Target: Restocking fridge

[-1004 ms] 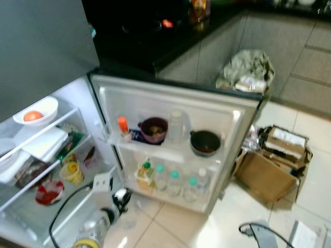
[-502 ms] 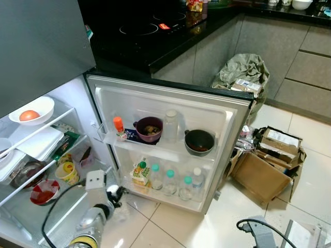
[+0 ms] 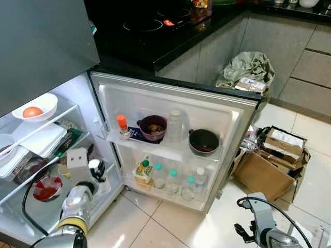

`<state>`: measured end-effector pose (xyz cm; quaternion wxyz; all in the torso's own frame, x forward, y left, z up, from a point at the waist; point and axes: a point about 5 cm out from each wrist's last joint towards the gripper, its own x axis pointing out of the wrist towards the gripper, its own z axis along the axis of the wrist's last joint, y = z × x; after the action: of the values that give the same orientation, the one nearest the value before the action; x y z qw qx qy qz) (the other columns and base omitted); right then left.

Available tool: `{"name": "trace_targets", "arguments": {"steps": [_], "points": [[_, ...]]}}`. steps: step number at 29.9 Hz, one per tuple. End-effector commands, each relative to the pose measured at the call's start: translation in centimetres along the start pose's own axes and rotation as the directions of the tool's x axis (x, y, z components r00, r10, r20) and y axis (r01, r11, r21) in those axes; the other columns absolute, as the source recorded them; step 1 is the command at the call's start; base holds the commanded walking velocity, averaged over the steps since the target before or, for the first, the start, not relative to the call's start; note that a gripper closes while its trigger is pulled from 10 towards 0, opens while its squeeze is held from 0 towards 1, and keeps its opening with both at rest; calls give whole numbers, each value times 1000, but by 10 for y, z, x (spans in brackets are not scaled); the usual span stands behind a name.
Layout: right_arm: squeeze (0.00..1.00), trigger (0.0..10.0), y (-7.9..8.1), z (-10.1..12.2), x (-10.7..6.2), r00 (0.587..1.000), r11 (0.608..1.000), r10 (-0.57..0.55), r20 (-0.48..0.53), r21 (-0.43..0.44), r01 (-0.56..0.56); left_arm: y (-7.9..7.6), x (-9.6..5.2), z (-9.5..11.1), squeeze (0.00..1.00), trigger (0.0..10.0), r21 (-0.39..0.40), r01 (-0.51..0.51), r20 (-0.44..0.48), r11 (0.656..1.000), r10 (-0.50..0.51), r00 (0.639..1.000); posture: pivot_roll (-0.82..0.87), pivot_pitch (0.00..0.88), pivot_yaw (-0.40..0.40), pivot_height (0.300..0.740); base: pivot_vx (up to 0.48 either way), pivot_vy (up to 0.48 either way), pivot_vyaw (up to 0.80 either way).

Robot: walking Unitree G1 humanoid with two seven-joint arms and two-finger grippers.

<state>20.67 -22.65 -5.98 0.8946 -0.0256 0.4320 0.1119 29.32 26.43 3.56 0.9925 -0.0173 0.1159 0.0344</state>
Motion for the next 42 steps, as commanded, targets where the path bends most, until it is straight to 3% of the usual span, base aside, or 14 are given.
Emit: {"name": "trace_targets", "arguments": {"steps": [1, 11, 27, 42], "points": [[0, 10000, 5, -4, 0, 999, 999, 40, -6, 8, -40, 1, 2, 7, 0, 10000, 50, 24, 28, 998, -25, 999, -27, 9, -3, 705, 0, 0, 0], [0, 10000, 4, -23, -4, 997, 999, 42, -63, 29, -40, 4, 3, 14, 0, 10000, 90, 31, 46, 995, -35, 998, -23, 30, 1, 655, 0, 0, 0], [0, 10000, 6, -22, -4, 996, 997, 66, -56, 42, -64, 1, 9, 26, 0, 10000, 104, 35, 87, 994, -44, 995, -24, 23, 2, 585, 0, 0, 0], [0, 10000, 11, -22, -3, 991, 992, 121, -51, 49, -119, -3, 17, 50, 0, 10000, 128, -13, 193, 992, -12, 981, -24, 20, 3, 535, 0, 0, 0]]}}
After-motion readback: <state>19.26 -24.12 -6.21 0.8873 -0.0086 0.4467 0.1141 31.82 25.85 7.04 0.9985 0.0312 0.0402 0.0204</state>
